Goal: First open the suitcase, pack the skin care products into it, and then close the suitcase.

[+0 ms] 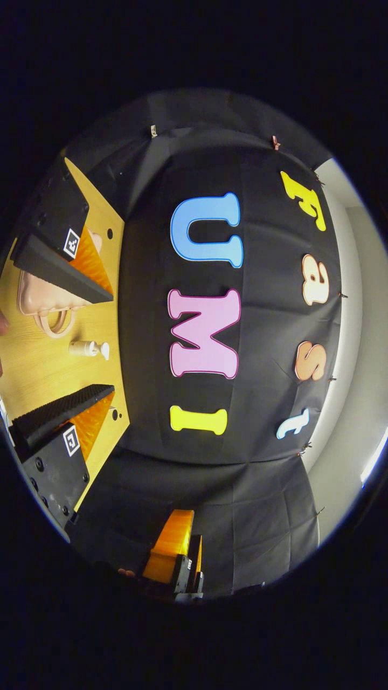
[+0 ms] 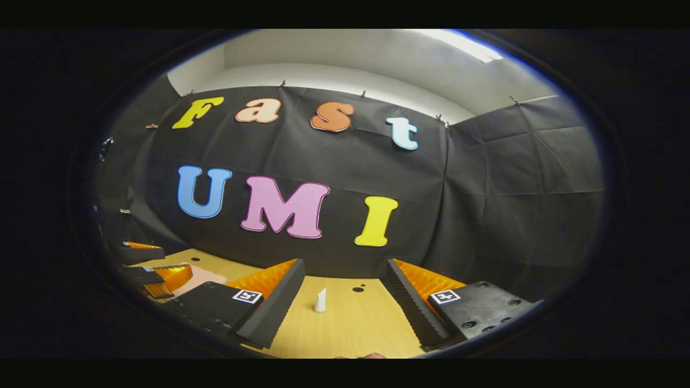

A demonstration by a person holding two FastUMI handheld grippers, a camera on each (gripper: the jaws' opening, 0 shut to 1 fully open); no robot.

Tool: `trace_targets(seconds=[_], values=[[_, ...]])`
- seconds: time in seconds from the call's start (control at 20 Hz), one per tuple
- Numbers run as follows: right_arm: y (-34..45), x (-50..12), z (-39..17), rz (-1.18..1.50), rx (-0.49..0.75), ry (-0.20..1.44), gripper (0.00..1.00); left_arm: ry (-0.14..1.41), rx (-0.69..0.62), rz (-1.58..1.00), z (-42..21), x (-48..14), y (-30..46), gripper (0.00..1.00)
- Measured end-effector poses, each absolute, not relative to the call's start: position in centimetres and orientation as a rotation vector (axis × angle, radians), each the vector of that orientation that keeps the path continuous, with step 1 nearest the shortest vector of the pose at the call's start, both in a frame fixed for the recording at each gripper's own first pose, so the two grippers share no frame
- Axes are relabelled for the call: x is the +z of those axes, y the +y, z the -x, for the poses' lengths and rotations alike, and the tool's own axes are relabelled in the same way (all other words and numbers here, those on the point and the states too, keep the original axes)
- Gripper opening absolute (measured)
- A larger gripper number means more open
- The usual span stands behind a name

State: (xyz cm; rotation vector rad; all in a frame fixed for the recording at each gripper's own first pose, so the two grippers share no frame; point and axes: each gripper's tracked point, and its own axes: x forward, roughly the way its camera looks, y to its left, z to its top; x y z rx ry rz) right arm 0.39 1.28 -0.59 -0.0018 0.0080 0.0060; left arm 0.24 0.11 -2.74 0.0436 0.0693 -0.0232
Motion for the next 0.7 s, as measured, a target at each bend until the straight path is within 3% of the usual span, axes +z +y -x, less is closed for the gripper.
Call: trace_targets(seconds=[0.35,0.7], values=[[1.4,-3.0,-1.3,-0.031,0.002,0.046,0.96,0.347,-0.089,0.052,-4.2,-10.9,0.0,0.96],[-2.2,-7.5,-5.0,0.01,0.048,0.101,0.96,0.666,0.029,0.077,-8.3,-22.2,1.8,0.96]])
